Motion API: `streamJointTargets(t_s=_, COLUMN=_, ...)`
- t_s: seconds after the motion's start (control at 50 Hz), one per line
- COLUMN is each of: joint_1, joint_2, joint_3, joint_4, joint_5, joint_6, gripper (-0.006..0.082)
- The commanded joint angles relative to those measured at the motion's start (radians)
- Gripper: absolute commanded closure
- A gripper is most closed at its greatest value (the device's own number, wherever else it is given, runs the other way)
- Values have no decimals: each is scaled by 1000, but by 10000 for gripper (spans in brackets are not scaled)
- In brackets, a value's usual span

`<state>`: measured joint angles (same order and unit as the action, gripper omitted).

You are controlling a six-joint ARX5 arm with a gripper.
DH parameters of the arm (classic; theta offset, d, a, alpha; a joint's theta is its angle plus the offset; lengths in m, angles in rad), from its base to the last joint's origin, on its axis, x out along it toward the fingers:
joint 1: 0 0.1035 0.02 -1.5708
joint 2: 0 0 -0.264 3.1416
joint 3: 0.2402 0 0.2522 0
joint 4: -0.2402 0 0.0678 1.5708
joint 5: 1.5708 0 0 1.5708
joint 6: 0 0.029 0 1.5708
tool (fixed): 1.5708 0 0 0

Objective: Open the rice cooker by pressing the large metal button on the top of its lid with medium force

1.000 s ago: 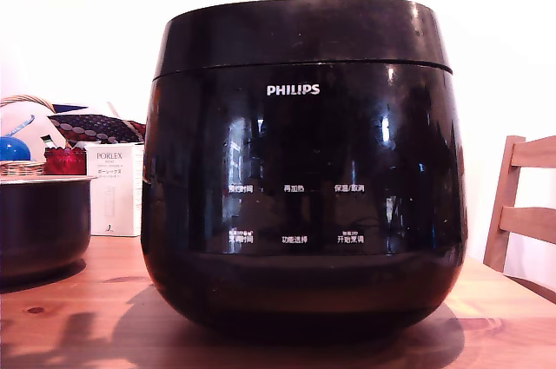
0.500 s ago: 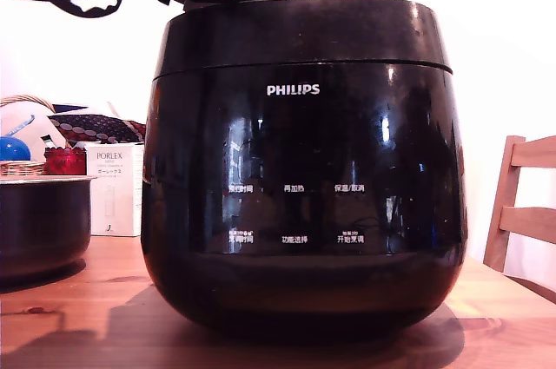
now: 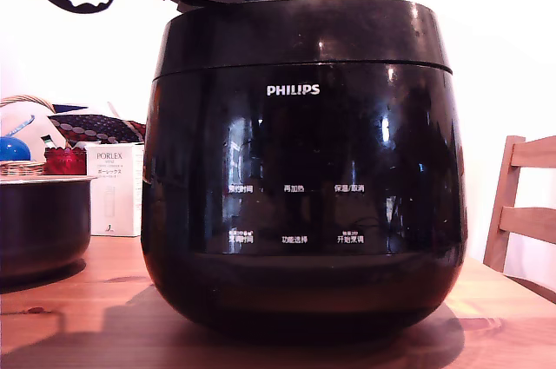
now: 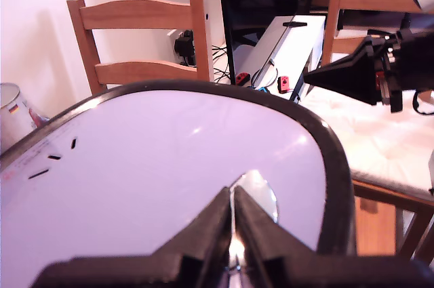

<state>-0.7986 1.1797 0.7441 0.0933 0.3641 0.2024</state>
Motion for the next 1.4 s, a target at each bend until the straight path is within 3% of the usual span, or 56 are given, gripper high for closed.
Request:
streamJointTargets(t_s=0.0, joint_1=-8, joint_2=19, joint_3=-19, joint_4=-45, joint_5=-7, joint_6=16, gripper=791)
streamJointTargets(t_s=1.38, joint_1=-10, joint_2=90, joint_3=-19, joint_4=-211, joint_5=-85, joint_6=95, gripper=791)
